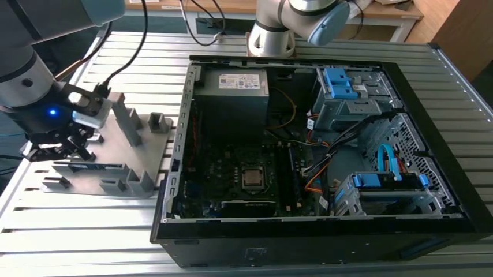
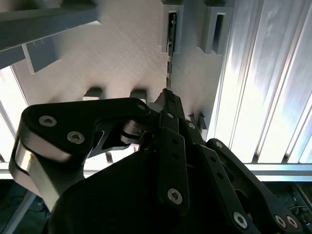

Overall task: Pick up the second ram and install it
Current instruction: 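Pick up the second ram and move it above second insertion slot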

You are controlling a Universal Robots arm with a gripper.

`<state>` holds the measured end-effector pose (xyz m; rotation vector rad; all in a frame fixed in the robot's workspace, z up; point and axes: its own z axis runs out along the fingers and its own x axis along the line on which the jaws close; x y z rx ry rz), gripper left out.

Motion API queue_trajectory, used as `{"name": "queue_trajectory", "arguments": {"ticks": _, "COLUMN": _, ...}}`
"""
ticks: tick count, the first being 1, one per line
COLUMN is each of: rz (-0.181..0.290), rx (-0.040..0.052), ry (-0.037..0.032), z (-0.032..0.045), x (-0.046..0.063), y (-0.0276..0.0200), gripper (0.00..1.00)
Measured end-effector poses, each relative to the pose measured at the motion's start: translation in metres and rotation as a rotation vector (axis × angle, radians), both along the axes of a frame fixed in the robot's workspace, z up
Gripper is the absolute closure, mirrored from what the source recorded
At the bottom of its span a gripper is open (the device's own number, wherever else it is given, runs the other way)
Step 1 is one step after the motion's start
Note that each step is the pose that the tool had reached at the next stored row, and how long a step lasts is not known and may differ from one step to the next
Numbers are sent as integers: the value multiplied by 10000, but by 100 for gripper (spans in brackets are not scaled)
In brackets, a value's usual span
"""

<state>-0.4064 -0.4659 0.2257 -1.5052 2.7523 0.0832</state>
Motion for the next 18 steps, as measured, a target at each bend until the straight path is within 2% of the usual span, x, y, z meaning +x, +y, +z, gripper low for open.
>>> {"name": "queue_trajectory", "arguments": {"ticks": 8, "rz": 409, "rx": -3, "ry": 1, "z": 0, "x": 0, "y": 0, "gripper": 90}}
{"name": "queue_trajectory", "arguments": {"ticks": 18, "rz": 693, "rx": -6, "ry": 0, "z": 0, "x": -6, "y": -9, "gripper": 90}}
